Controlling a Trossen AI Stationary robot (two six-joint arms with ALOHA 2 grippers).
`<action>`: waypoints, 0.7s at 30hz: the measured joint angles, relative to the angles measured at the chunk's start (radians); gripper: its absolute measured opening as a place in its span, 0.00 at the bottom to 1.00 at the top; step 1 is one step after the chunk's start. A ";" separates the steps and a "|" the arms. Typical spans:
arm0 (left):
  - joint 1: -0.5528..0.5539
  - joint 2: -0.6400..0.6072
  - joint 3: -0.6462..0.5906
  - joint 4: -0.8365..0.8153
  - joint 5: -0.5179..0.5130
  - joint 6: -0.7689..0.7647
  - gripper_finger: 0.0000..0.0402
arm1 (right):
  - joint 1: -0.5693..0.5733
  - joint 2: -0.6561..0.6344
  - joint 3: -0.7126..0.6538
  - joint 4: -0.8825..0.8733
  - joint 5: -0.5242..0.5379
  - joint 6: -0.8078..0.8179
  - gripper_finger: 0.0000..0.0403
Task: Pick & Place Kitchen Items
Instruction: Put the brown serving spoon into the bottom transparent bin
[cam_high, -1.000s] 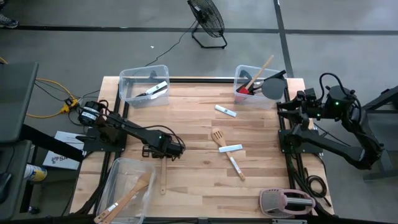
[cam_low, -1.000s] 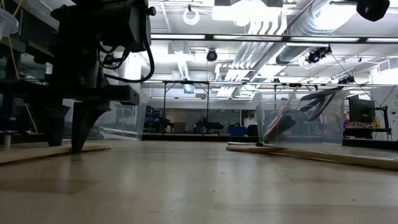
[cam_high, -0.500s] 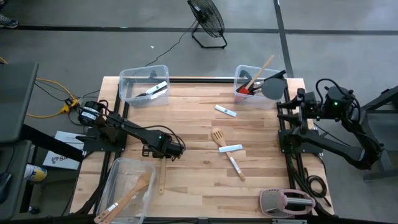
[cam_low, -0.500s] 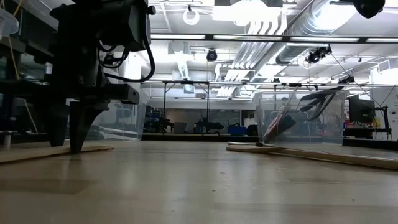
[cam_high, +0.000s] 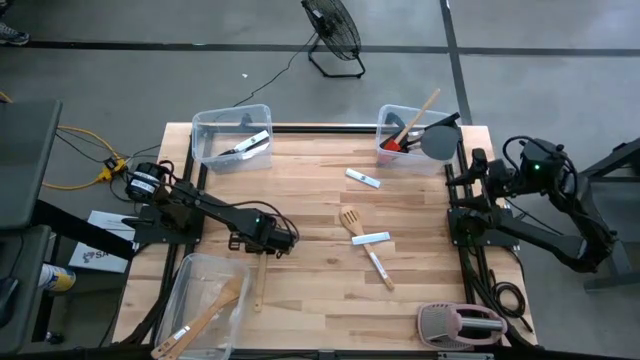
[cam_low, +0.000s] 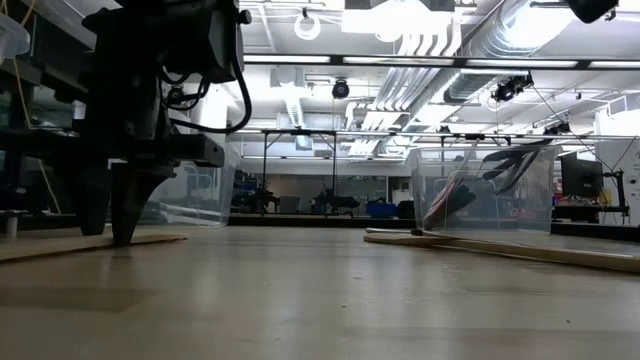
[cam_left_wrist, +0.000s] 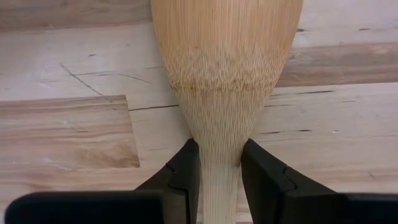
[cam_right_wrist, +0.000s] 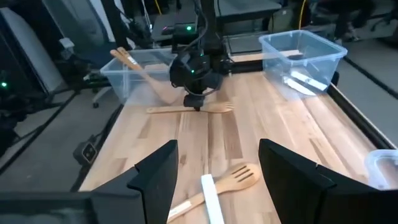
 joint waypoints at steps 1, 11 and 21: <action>0.000 0.000 0.000 0.001 0.001 0.006 0.21 | 0.000 0.000 0.000 0.000 0.000 0.011 0.53; 0.000 0.000 0.000 0.008 0.007 0.021 0.21 | 0.000 0.000 0.000 0.002 0.013 0.070 0.53; 0.013 0.001 0.096 -0.077 -0.056 0.137 0.21 | 0.000 0.000 0.000 0.003 0.072 0.070 0.53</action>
